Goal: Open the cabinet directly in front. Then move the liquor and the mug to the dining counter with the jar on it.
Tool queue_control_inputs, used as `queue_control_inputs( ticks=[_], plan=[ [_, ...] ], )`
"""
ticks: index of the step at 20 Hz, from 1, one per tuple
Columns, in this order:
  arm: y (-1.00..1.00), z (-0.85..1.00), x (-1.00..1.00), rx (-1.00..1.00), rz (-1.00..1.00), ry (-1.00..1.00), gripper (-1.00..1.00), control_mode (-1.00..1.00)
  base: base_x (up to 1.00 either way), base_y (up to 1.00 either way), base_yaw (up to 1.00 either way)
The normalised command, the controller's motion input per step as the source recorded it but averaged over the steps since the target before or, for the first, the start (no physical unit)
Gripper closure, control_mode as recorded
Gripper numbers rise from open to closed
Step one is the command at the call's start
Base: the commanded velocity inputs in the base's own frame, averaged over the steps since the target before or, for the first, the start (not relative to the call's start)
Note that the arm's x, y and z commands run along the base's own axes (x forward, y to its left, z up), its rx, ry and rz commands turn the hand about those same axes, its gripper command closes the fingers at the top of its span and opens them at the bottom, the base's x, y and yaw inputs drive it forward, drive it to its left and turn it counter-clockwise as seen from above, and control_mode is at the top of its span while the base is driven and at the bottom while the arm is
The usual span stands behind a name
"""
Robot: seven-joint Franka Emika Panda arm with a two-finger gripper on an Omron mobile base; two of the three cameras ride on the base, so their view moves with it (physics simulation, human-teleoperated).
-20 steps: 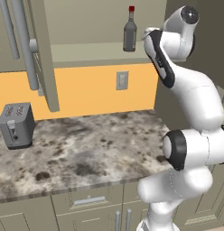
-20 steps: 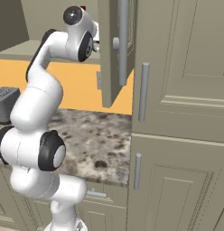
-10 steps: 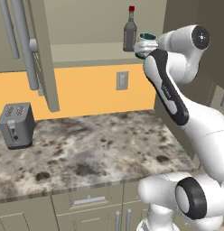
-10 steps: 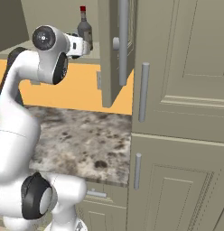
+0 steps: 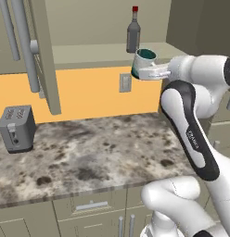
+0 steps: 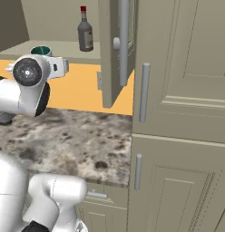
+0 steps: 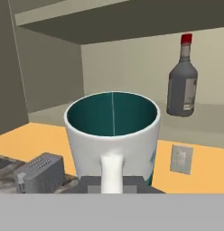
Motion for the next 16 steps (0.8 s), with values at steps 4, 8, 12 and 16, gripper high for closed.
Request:
queue_control_inputs(
  ticks=[4,8,12,16],
  plan=[
    [0.26,-0.53,-0.96,0.0,0.13,-0.22,1.0,-1.0,0.0,0.0,0.0],
    [0.0,-0.04,-0.23,-0.01,0.0,-0.2,1.0,-1.0,0.0,0.0,0.0],
    [0.0,0.0,0.0,0.0,0.0,0.0,1.0,-1.0,0.0,0.0,0.0],
    [0.0,0.0,0.0,0.0,0.0,0.0,1.0,-1.0,0.0,0.0,0.0]
  ],
)
